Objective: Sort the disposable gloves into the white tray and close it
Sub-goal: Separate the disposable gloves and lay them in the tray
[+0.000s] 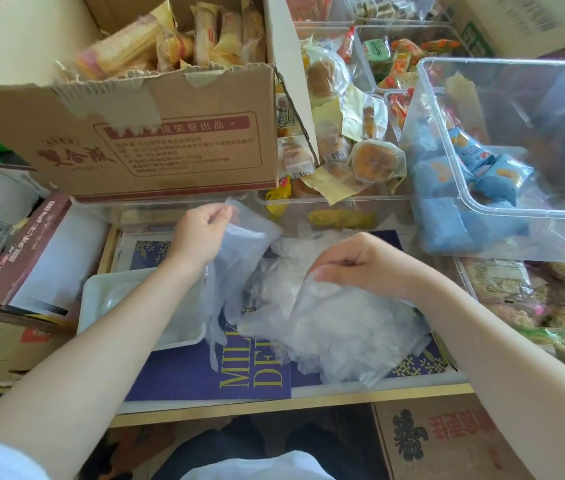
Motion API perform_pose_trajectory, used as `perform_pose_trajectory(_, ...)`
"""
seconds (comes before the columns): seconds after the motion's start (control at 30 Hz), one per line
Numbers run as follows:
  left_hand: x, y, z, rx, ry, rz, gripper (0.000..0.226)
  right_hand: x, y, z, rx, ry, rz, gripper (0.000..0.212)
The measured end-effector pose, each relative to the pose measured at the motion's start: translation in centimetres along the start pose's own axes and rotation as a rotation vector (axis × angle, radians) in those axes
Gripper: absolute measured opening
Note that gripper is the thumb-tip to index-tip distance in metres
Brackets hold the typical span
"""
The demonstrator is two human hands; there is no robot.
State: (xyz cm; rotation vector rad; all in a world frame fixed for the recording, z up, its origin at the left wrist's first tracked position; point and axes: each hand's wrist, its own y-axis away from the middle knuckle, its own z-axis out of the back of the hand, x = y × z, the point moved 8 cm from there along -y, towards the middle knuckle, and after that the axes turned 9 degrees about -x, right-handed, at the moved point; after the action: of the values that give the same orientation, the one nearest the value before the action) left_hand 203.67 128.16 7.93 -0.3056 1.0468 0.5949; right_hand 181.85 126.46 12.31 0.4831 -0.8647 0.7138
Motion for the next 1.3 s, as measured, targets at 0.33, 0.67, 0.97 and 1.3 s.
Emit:
perform_pose_trajectory(0.33,-4.9,5.5,-4.5,0.437,0.494,0.114,0.023,0.7,-1.6,1.5,-0.524,0.197,0.091,0.004)
perform_pose_trajectory(0.67,-4.3,6.8,-5.1,0.641,0.424,0.098,0.03,0.0,-1.7,2.5,-0.471,0.158,-0.135,0.018)
perform_pose_trajectory(0.97,-3.8,6.6,-4.5,0.58,0.157,-0.038,0.066,-1.2,-2.4,2.2,-0.419,0.045,-0.161,0.013)
perform_pose_trajectory(1.3,-0.9,6.2,-3.0,0.614,-0.248,-0.263,0.018,-3.4,-1.7,2.3,-0.383,-0.292,-0.347,0.022)
